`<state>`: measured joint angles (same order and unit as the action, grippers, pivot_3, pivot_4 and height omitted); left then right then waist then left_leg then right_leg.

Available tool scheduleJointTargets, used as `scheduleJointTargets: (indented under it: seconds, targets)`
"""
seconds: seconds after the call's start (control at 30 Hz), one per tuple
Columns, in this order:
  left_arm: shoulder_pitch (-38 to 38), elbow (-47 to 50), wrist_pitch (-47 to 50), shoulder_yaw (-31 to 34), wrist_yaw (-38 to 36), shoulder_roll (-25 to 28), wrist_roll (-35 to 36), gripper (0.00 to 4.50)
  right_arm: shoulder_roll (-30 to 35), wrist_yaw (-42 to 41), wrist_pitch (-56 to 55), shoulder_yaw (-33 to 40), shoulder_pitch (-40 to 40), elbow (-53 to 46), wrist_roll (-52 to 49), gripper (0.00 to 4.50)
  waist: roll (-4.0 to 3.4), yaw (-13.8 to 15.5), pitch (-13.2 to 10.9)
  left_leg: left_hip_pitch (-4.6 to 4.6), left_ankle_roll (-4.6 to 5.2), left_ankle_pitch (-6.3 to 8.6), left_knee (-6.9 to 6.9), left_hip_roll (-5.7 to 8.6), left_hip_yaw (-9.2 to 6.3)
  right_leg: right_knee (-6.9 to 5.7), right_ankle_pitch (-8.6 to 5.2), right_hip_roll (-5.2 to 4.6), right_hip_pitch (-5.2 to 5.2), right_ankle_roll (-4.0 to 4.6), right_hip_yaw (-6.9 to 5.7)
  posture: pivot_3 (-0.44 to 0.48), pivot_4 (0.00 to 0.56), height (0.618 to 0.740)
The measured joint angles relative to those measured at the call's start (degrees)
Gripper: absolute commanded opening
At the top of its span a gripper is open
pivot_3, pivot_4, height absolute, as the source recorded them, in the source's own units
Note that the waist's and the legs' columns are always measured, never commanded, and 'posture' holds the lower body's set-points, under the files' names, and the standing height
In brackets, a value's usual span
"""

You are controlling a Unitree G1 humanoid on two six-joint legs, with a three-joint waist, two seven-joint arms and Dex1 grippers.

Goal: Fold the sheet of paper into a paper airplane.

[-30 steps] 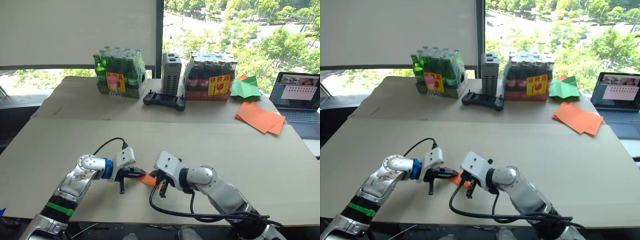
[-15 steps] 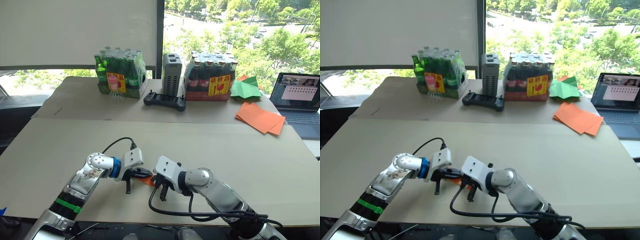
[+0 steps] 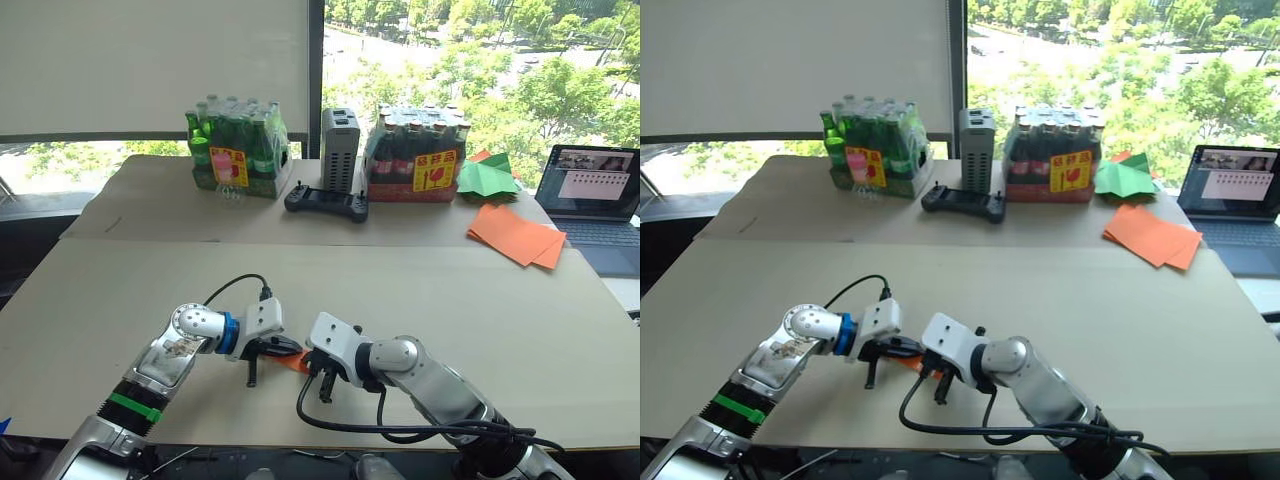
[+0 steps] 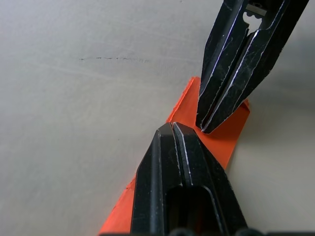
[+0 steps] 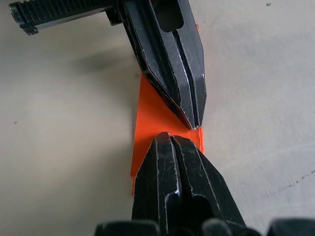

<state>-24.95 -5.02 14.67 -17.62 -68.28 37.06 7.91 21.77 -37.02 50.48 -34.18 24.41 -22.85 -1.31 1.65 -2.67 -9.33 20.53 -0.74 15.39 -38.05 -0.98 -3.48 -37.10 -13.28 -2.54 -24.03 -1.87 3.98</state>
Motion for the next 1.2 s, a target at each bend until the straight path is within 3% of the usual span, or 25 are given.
scheduleJointTargets:
  seconds: [0.63, 1.0, 1.2]
  targets:
    - [3.5, -4.2, -3.3, 7.4, 0.4, 7.6, 0.1, 0.00, 0.6, -0.1, 0.0, -0.8, 0.1, -0.2, 0.0, 0.02, -0.22, -0.8, 0.1, -0.17, 0.00, 0.00, 0.01, -0.05, 0.02, -0.02, -0.19, 0.04, 0.09, -0.31, 0.01, 0.000, 0.150, 0.733]
    - [4.6, -3.9, -2.9, 9.1, 1.4, 7.2, 0.7, 0.00, 0.7, -0.2, -0.4, -0.9, 0.4, 0.0, 0.0, 0.02, -0.22, -0.9, 0.1, -0.19, 0.00, 0.00, 0.02, -0.06, 0.03, -0.02, -0.20, 0.04, 0.11, -0.33, 0.01, 0.000, 0.150, 0.733]
    - [4.8, -1.0, 5.2, 14.4, 2.4, 6.1, 7.4, 0.00, 0.7, 0.1, -5.6, 1.3, -0.1, 0.1, -0.1, 0.02, -0.03, -1.0, 0.0, 0.39, -0.01, -0.01, 0.01, -0.06, -0.05, -0.04, -0.03, 0.05, -0.41, -0.06, -0.01, 0.000, 0.150, 0.733]
